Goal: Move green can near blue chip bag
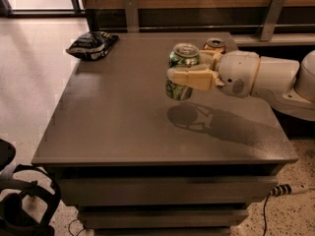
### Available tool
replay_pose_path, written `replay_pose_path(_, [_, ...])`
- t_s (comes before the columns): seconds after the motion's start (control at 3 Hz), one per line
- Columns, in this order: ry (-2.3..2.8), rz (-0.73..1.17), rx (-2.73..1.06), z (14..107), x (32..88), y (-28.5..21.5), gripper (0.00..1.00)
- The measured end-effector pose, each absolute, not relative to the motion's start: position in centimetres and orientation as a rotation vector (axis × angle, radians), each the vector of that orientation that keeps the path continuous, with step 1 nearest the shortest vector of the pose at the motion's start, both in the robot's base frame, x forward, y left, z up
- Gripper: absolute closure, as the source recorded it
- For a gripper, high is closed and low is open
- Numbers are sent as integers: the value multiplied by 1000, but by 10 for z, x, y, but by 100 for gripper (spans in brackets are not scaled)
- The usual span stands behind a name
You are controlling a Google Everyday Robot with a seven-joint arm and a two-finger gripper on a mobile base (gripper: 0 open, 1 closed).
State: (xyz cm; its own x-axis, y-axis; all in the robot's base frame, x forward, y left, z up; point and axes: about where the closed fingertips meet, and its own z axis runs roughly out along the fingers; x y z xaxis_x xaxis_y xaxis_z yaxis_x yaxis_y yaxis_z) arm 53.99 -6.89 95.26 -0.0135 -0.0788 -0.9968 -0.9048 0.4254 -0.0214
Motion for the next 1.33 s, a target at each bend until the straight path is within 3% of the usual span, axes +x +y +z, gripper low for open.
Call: replay_pose_path(1.33, [1549, 624, -786, 1016, 642, -14, 100])
